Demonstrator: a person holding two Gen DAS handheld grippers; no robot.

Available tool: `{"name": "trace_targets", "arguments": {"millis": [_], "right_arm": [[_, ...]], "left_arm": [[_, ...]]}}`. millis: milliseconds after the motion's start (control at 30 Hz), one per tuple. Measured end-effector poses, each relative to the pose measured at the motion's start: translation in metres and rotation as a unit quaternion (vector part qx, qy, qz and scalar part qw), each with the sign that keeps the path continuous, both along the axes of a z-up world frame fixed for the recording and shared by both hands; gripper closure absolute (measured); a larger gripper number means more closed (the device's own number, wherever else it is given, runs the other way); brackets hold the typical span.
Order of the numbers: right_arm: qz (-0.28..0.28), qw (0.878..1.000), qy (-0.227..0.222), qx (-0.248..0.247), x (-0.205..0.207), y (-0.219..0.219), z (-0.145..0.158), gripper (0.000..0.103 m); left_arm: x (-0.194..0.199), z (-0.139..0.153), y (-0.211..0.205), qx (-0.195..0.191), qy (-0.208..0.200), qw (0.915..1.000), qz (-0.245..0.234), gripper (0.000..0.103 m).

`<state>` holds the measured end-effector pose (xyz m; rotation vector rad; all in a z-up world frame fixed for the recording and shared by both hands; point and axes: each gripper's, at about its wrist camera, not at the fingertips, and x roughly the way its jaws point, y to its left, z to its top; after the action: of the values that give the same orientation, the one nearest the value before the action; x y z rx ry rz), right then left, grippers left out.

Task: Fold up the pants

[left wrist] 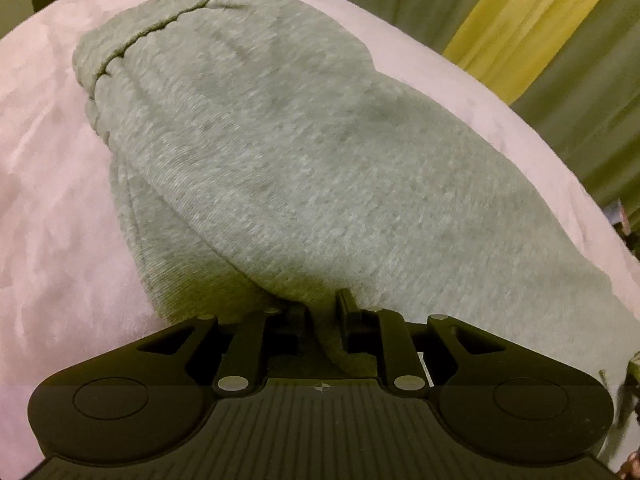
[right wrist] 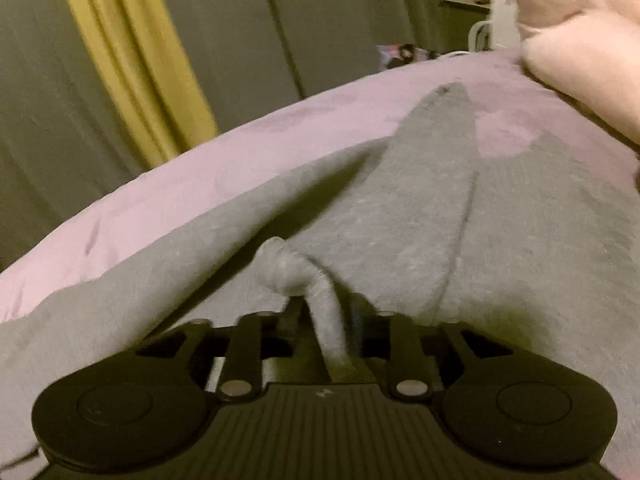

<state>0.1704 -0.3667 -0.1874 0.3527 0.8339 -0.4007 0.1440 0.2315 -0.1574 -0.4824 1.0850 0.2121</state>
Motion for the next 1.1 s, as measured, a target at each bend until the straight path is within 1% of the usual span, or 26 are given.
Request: {"name": "trace_targets", "arguments": {"millis": [33,200,267,300,333,400,433,500,567,600,633,700,733,767,833,867,900,933,967,1000,1033,1067,1100], "right_arm": [[0.013,1.0,0.003,-0.012,0.001,0.004,0.0,0.067],[0.047,0.996,0.022,-0.072,0.009,0.021,-0.003,0.063],[0.059,0.992,0.034,-0.107,0.013,0.029,-0.004,0.07],[0.061,0.991,0.037,-0.116,0.015,0.032,-0.003,0.085],[0.058,0.992,0.036,-0.11,0.015,0.032,-0.001,0.094],[0.034,0.997,0.024,-0.064,0.014,0.021,0.009,0.096],[0.02,0.999,0.013,-0.031,0.014,0.012,0.017,0.097],[-0.01,0.999,-0.037,0.034,0.009,-0.007,0.041,0.097],[-0.04,0.989,-0.108,0.094,-0.003,-0.027,0.076,0.098],[-0.058,0.977,-0.157,0.131,-0.015,-0.04,0.098,0.098],[-0.073,0.966,-0.194,0.158,-0.029,-0.051,0.115,0.098],[-0.098,0.941,-0.259,0.196,-0.065,-0.075,0.142,0.098],[-0.112,0.932,-0.28,0.2,-0.086,-0.086,0.151,0.098],[-0.135,0.93,-0.289,0.183,-0.108,-0.095,0.156,0.098],[-0.17,0.934,-0.278,0.145,-0.145,-0.11,0.155,0.098],[-0.191,0.94,-0.257,0.115,-0.16,-0.116,0.148,0.098],[-0.197,0.951,-0.223,0.082,-0.169,-0.119,0.136,0.098],[-0.202,0.962,-0.178,0.053,-0.173,-0.119,0.12,0.097],[-0.208,0.967,-0.14,0.048,-0.175,-0.119,0.101,0.097],[-0.214,0.97,-0.101,0.055,-0.177,-0.12,0.08,0.097],[-0.22,0.971,-0.066,0.058,-0.177,-0.12,0.06,0.097],[-0.224,0.973,-0.032,0.054,-0.176,-0.117,0.044,0.097],[-0.227,0.973,-0.017,0.048,-0.177,-0.114,0.034,0.097]], "left_arm": [[0.0,-0.002,0.002,-0.006,-0.001,1.0,0.003,0.084],[-0.002,-0.004,0.016,-0.042,-0.001,0.9988,0.026,0.084],[-0.001,-0.003,0.018,-0.044,0.003,0.9987,0.027,0.084],[-0.001,-0.002,0.018,-0.043,0.004,0.9987,0.027,0.086],[-0.001,-0.001,0.018,-0.042,0.004,0.9987,0.027,0.089],[-0.001,0.006,0.019,-0.042,-0.002,0.9988,0.025,0.091],[0.0,0.012,0.019,-0.04,-0.01,0.9989,0.022,0.092],[0.002,0.033,0.023,-0.04,-0.04,0.9982,0.017,0.092],[0.0,0.064,0.027,-0.043,-0.077,0.9959,0.018,0.092],[-0.004,0.08,0.029,-0.047,-0.099,0.9938,0.018,0.092],[-0.01,0.096,0.031,-0.051,-0.122,0.9911,0.016,0.092],[-0.023,0.118,0.032,-0.05,-0.151,0.9873,0.007,0.091],[-0.026,0.122,0.032,-0.049,-0.153,0.987,0.005,0.091],[-0.033,0.121,0.034,-0.045,-0.148,0.9879,0.004,0.091],[-0.041,0.103,0.036,-0.038,-0.126,0.9913,-0.002,0.088],[-0.043,0.088,0.036,-0.039,-0.105,0.9937,-0.005,0.086],[-0.044,0.066,0.034,-0.044,-0.07,0.9965,-0.012,0.085],[-0.044,0.049,0.032,-0.044,-0.043,0.998,-0.016,0.085],[-0.045,0.028,0.027,-0.032,-0.01,0.9994,-0.013,0.085],[-0.046,0.014,0.023,-0.017,0.009,0.9998,-0.009,0.084],[-0.049,0.007,0.02,-0.008,0.008,0.9999,-0.01,0.082],[-0.052,0.008,0.016,0.002,-0.003,1.0,-0.009,0.082],[-0.052,0.013,0.014,0.008,-0.008,0.9999,-0.011,0.081]]}}
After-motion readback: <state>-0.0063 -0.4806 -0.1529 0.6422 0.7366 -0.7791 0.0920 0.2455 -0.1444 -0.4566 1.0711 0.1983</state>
